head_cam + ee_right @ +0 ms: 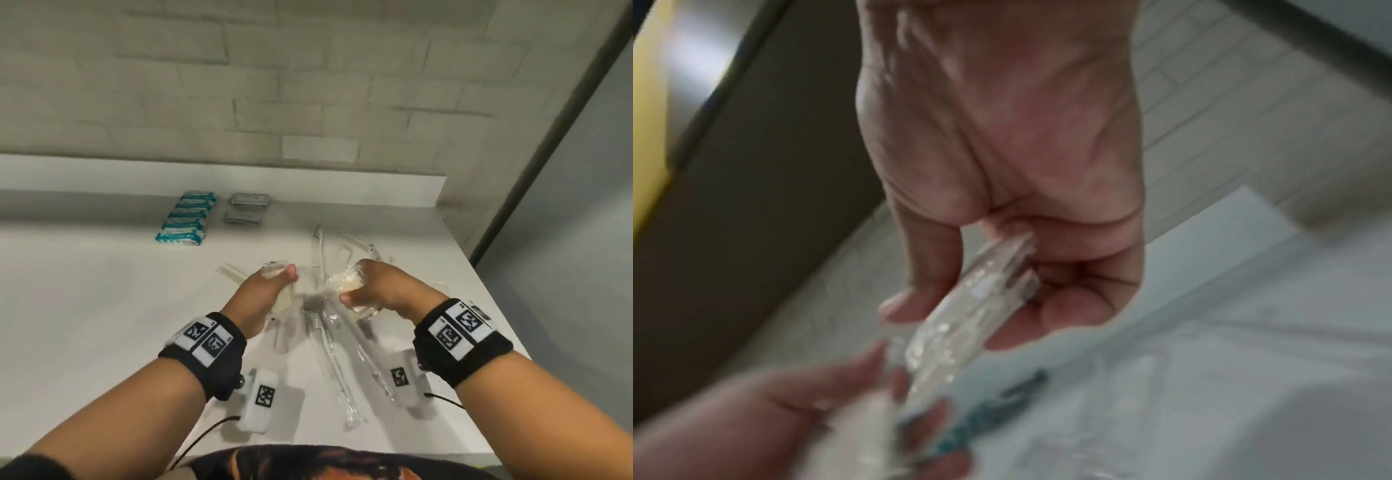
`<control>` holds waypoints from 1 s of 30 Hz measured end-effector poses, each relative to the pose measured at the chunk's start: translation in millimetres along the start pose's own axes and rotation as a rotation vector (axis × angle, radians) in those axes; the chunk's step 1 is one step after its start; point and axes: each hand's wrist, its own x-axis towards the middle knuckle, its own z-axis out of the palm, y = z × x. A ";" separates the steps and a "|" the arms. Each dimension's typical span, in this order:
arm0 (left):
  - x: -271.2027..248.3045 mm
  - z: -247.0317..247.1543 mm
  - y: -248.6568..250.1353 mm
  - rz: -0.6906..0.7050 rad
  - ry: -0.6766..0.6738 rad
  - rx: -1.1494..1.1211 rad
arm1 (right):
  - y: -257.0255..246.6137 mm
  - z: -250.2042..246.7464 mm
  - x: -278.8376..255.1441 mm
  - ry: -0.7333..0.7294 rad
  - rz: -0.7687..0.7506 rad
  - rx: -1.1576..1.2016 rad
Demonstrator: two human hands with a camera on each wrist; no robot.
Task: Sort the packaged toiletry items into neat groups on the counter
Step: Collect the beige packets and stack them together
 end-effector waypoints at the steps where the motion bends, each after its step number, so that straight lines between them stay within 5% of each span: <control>1: -1.1 -2.3 2.5 -0.035 -0.042 -0.099 | -16.6 1.1 -2.7 -0.013 -0.102 0.249; 4: -7.2 -9.4 13.7 -0.082 -0.205 -0.473 | -62.6 18.1 -0.8 -0.045 -0.283 0.561; 8: -19.2 -19.5 27.5 -0.043 -0.345 -0.569 | -85.4 53.6 22.7 0.145 -0.292 0.148; 16: -20.2 -74.8 20.4 0.010 -0.147 -0.472 | -112.0 72.0 22.1 0.143 -0.265 0.500; 23: -18.0 -113.9 23.4 0.071 -0.114 -0.431 | -134.3 92.5 33.3 0.130 -0.223 0.677; 30: -11.2 -148.1 25.3 0.114 -0.055 -0.268 | -158.1 98.7 42.3 0.059 -0.233 0.465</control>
